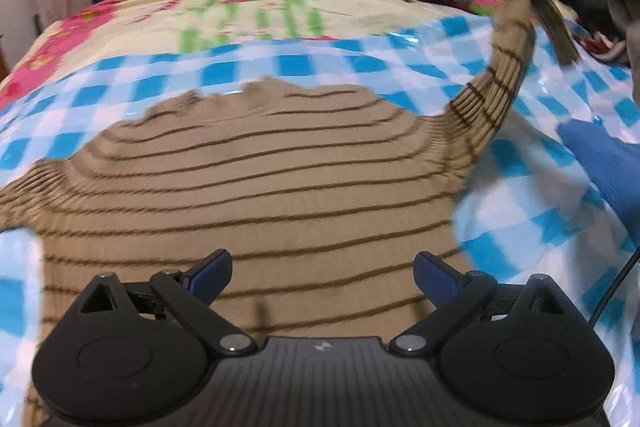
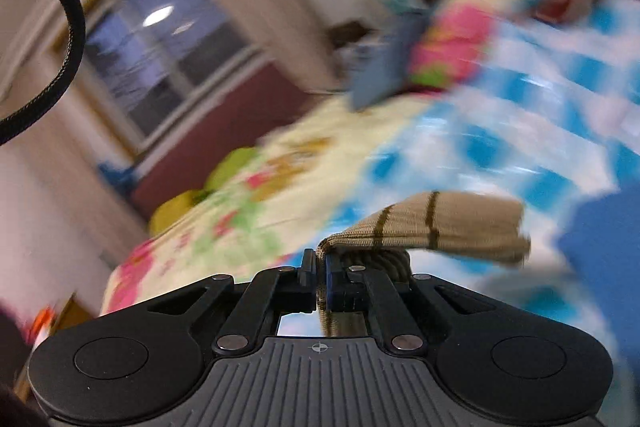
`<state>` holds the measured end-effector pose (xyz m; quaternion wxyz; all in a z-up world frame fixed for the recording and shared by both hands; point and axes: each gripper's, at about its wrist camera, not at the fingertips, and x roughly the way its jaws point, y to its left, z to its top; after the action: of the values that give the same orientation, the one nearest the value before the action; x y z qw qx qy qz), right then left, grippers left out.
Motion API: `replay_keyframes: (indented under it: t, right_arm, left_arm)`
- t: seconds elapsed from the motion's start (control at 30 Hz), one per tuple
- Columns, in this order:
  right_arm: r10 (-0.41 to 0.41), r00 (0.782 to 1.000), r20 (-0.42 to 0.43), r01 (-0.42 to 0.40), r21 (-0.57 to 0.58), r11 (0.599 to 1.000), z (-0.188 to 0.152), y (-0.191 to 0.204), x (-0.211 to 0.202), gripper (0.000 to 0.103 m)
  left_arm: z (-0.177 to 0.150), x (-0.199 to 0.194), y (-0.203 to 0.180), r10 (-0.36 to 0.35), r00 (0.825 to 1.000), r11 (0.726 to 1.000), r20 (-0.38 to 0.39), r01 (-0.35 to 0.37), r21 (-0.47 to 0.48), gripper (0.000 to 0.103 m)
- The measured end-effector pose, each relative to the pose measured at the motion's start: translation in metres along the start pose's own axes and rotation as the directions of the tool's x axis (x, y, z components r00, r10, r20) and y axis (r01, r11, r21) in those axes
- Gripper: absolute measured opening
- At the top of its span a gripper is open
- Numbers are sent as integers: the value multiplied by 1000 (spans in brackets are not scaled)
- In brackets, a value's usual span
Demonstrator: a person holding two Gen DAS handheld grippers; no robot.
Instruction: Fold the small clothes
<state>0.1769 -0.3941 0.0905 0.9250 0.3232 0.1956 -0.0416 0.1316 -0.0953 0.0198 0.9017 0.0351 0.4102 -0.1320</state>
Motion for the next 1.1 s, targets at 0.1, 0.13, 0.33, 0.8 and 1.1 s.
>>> replay_keyframes:
  t: [0.1,0.13,0.33,0.8,1.1]
  right_arm:
    - [126,989,-71,-133,-106,985,-25,70,11,5]
    - [172,976,-133,-191,-144,971,-41,98,18,6]
    - [241,853,-463,-414,-319,853,-152,181,40,10]
    - [-68,890,-450,-200,-521,830,-176,122,49,12]
    - [26,797,-603,-371,-454,810,-193,141,99,30]
  left_arm:
    - [-15,-13,34,49,999,998,11,-48,-47,102]
    - [-21,-16,46,68,998,996,10,-68,-65,102]
    - [-55,-23,98,163,986,977,-16,-164,-137,102]
    - [-67,-24,117,147,988,974,40,-138,-180,102]
    - [-69,-22,124,140,989,970,36,-130,-207,102]
